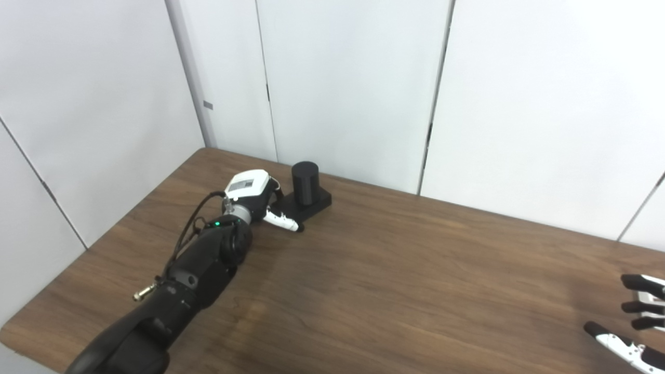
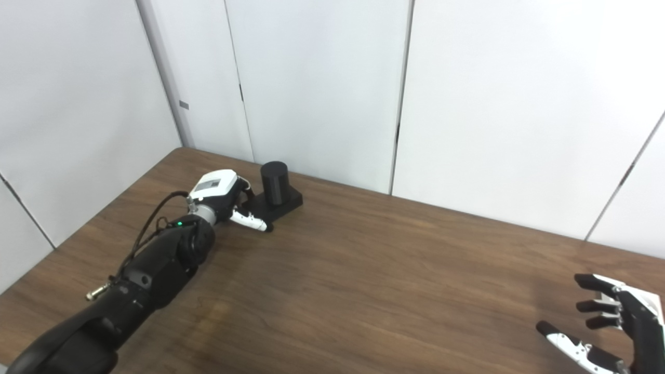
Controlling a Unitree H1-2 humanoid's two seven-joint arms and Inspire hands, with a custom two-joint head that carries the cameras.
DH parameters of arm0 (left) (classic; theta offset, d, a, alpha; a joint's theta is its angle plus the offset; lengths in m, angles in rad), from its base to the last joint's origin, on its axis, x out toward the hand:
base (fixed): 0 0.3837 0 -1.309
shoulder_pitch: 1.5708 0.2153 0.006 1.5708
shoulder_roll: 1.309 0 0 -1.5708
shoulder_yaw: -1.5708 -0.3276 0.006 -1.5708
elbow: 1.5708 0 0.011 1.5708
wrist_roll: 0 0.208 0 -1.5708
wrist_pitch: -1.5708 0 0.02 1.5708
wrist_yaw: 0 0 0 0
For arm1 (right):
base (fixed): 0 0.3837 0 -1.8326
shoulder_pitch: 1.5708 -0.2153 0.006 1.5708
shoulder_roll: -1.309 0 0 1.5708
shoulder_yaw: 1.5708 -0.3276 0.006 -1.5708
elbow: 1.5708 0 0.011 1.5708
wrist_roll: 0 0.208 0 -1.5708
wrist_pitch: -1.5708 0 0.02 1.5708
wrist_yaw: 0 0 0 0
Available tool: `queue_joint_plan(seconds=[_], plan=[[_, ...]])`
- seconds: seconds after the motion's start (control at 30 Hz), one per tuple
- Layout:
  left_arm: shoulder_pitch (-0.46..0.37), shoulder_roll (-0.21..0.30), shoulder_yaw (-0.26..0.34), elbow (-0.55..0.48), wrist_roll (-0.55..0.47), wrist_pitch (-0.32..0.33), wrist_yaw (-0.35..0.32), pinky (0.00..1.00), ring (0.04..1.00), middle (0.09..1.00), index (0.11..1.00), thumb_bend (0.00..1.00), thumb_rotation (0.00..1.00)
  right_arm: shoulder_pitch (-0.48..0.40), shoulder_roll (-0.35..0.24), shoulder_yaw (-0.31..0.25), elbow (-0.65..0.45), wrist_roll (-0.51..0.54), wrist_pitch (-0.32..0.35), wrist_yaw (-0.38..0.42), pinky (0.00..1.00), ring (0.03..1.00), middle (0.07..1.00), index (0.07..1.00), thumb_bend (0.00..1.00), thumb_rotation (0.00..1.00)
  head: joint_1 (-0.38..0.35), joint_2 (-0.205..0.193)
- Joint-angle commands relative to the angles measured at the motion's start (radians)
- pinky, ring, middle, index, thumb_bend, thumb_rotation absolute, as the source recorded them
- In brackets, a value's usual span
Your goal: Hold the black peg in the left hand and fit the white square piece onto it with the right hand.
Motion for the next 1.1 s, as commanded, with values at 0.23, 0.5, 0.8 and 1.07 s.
queue_joint_plan(seconds=[0.23,0.5,0.8,1.07], plan=[[0.021,0.065,-0.100,-0.086,-0.029,-0.250,-0.121,0.77,0.872,0.852,0.486,0.52,0.06,-0.034,-0.001,-0.004,-0.024,-0.005,-0.031,-0.011,0.45,0.563,0.694,0.651,0.59,0.00,-0.022,0.007],[0.037,0.065,-0.155,-0.141,0.003,-0.430,-0.110,0.89,0.899,0.875,0.491,0.52,0.06,-0.036,0.003,-0.002,-0.016,0.007,-0.008,0.003,0.55,0.609,0.713,0.670,0.56,0.00,-0.056,0.015],[0.019,0.014,-0.241,-0.142,0.076,-0.552,-0.081,0.87,0.895,0.879,0.492,0.52,0.07,-0.050,-0.001,-0.001,0.063,0.013,-0.088,-0.028,0.53,0.598,0.715,0.669,0.57,0.00,-0.140,0.051],[0.014,-0.054,-0.334,-0.088,0.155,-0.641,-0.016,0.84,0.881,0.869,0.491,0.52,0.07,-0.057,0.006,0.002,0.093,0.005,-0.115,-0.038,0.52,0.592,0.710,0.673,0.58,0.00,-0.213,0.073]])
